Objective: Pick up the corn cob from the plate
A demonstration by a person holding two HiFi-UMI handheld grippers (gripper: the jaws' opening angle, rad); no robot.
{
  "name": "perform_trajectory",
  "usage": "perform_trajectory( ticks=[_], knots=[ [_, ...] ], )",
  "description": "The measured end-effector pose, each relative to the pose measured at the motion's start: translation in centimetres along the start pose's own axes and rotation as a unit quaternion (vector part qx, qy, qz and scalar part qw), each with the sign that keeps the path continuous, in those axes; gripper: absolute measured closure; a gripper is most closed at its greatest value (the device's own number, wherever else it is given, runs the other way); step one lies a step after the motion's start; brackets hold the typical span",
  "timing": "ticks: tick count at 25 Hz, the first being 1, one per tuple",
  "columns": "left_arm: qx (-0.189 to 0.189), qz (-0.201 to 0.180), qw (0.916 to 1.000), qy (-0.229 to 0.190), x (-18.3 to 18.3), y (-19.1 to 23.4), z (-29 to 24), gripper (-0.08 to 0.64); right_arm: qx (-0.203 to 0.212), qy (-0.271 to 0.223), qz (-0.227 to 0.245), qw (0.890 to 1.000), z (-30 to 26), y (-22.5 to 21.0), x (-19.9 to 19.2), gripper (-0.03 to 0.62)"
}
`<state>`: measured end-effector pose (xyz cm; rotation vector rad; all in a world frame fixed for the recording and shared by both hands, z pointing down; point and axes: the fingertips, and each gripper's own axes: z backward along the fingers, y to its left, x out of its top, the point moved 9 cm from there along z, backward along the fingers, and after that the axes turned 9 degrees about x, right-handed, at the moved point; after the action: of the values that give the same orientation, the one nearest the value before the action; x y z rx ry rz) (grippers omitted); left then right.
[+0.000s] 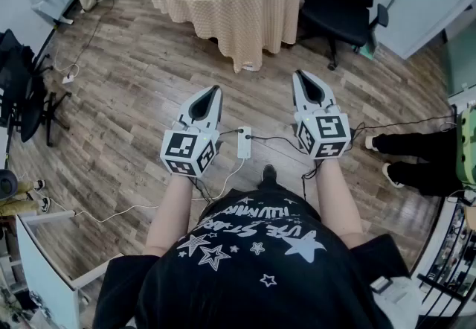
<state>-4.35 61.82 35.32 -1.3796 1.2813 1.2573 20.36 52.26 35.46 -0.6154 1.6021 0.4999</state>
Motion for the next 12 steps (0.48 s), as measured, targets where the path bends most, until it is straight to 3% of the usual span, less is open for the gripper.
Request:
perform_trajectory(
  ticks=[12],
  knots=[
    [-0.013,-0.011,0.9998,0.006,-0.5,-2.9,-3.3,0.552,0.011,0.008,-0.006,1.0,0.3,-3.1,-0.9,0.558]
  ],
)
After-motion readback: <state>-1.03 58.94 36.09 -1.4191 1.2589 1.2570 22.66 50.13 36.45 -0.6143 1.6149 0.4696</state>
